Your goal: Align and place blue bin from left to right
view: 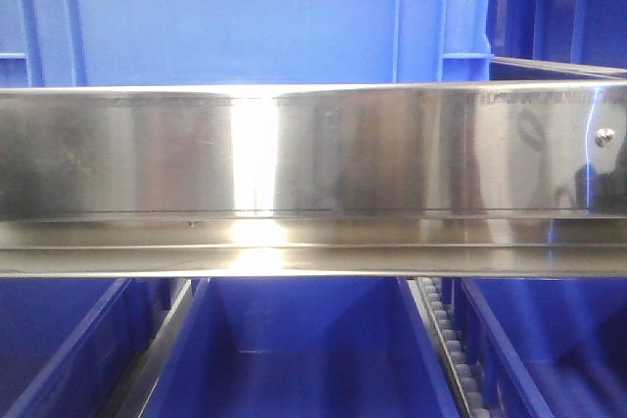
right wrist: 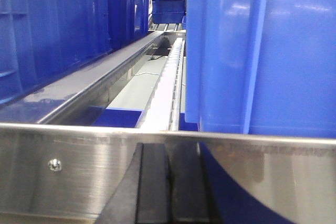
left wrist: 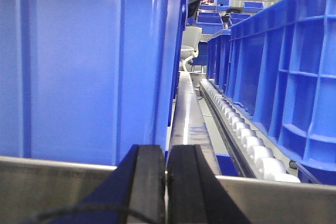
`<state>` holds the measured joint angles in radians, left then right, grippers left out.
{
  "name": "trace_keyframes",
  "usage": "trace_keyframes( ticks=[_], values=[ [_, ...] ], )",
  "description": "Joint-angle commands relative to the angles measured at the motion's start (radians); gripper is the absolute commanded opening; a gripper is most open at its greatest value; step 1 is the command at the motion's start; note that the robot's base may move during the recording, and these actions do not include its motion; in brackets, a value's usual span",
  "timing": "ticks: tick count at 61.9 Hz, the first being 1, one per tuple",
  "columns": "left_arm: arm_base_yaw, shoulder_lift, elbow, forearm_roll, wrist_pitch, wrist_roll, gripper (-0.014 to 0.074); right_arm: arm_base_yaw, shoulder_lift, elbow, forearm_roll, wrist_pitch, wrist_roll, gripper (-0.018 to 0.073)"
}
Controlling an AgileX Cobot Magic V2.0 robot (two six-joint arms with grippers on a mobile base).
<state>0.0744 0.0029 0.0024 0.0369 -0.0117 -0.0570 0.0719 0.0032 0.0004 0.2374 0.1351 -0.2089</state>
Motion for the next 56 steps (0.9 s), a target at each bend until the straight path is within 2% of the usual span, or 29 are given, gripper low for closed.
trace_keyframes(
  ticks=[1,56],
  values=[
    [-0.002,-0.003,-0.002,-0.007,-0.016,-0.001,0.0013,0.002,-0.003,0.0,0.002,-0.03,0.0,-0.0071],
    [-0.002,-0.003,-0.002,-0.007,-0.032,-0.001,0.0013,0.002,-0.003,0.0,0.002,-0.039,0.0,-0.0071]
  ],
)
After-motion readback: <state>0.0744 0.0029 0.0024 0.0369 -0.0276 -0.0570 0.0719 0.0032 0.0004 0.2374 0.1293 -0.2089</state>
